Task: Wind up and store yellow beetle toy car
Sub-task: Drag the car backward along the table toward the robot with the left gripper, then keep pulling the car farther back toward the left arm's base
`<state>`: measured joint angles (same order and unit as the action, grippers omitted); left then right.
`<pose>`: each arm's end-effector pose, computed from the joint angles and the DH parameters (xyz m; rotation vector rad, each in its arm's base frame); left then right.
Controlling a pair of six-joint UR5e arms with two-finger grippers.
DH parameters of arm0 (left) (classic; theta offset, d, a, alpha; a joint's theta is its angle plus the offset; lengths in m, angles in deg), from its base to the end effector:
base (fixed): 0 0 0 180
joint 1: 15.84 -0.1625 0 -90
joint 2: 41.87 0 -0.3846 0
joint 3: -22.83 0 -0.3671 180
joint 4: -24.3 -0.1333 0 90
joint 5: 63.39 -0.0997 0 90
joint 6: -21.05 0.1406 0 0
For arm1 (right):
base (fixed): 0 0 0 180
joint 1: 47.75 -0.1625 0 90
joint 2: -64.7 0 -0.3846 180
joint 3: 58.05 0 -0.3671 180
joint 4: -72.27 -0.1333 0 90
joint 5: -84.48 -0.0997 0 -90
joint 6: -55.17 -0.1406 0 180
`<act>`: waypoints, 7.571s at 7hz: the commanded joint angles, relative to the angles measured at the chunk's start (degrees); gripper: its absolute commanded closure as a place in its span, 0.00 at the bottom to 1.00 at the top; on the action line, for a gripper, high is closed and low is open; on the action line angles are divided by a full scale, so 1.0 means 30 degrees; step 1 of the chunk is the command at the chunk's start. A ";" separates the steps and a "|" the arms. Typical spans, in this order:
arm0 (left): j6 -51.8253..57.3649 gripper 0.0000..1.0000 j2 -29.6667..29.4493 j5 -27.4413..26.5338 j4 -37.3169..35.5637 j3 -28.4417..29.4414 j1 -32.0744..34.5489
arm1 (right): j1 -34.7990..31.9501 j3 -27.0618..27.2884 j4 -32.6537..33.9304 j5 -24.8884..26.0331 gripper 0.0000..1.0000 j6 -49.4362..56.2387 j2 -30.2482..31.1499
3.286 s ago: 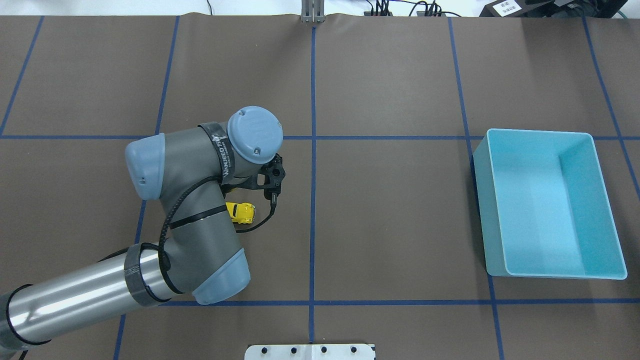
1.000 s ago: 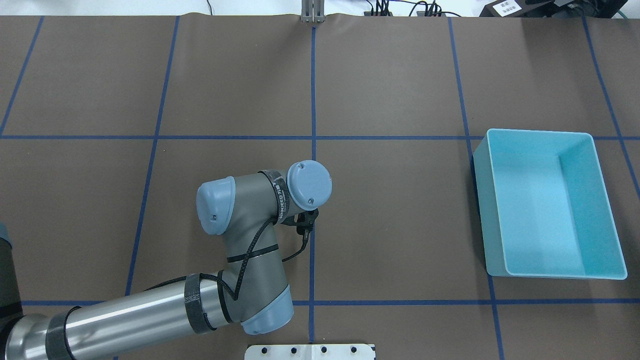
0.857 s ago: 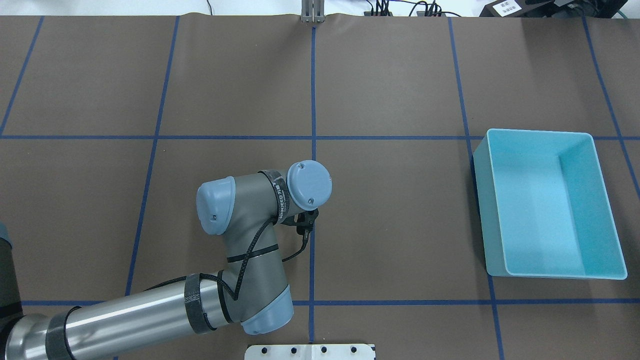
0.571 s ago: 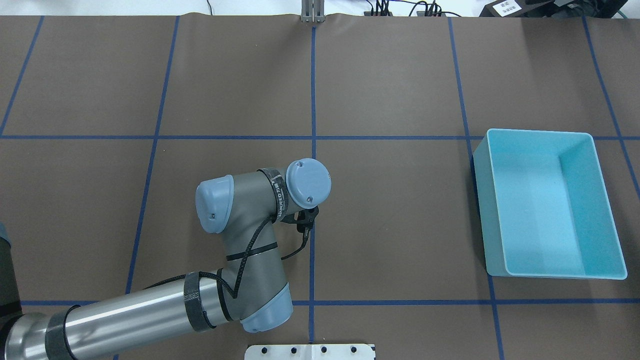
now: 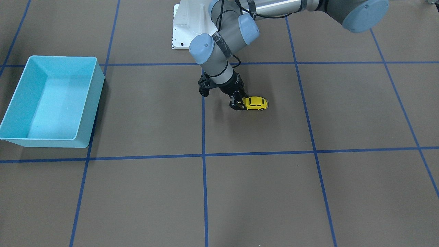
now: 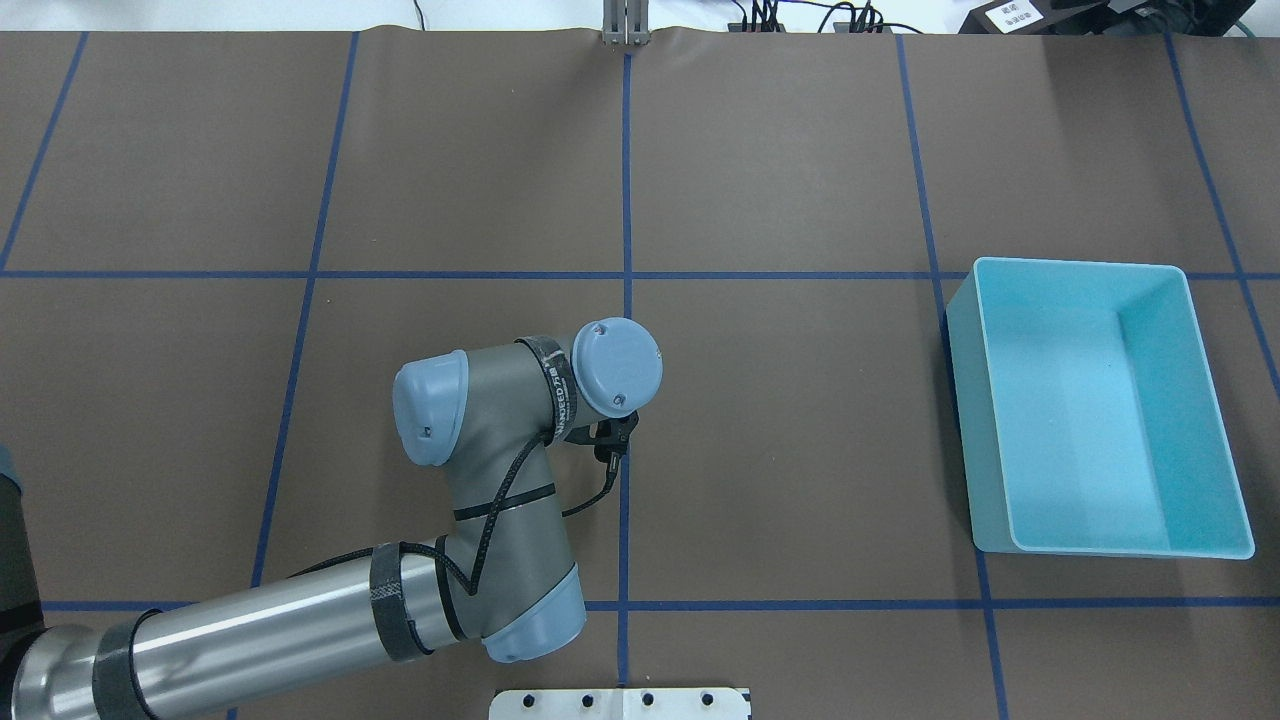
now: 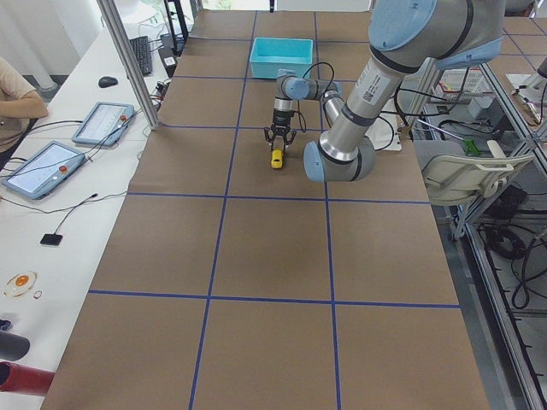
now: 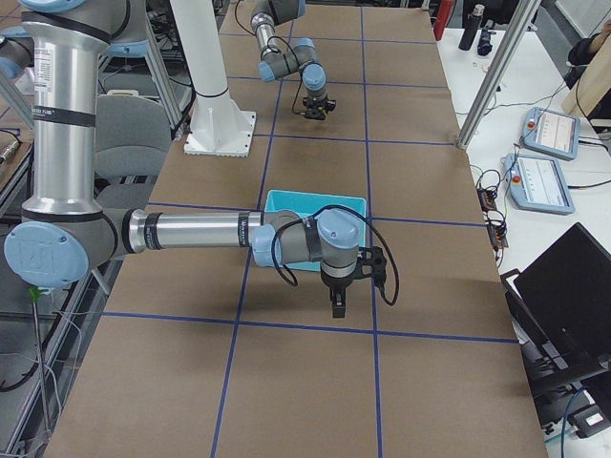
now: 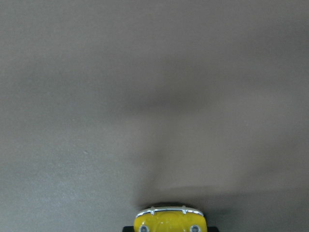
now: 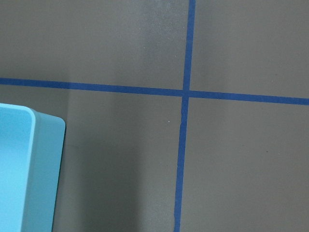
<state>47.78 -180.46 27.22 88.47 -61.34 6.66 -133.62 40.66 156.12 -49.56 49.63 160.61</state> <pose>0.5910 -0.3875 0.2731 0.3066 0.1266 1.6330 0.0037 -0.4427 0.6115 0.0832 -0.7768 -0.0367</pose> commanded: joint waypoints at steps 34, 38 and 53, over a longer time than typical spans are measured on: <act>0.4801 1.00 0.9134 0.3958 0.9896 -0.4286 0.5363 | 0.0704 0.0025 0.0000 -0.0059 0.00 0.0000 -0.0034; 0.4889 1.00 1.0133 0.4133 1.0777 -0.4461 0.5451 | 0.0703 -0.0005 0.0000 -0.0059 0.00 0.0000 -0.0064; 0.5738 1.00 1.1274 0.7181 1.1419 -0.4315 0.6652 | 0.0704 -0.0034 0.0000 -0.0059 0.00 0.0000 -0.0034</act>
<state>64.92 -147.23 48.66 121.86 -74.28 26.57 -131.51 40.56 156.12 -49.73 49.63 160.50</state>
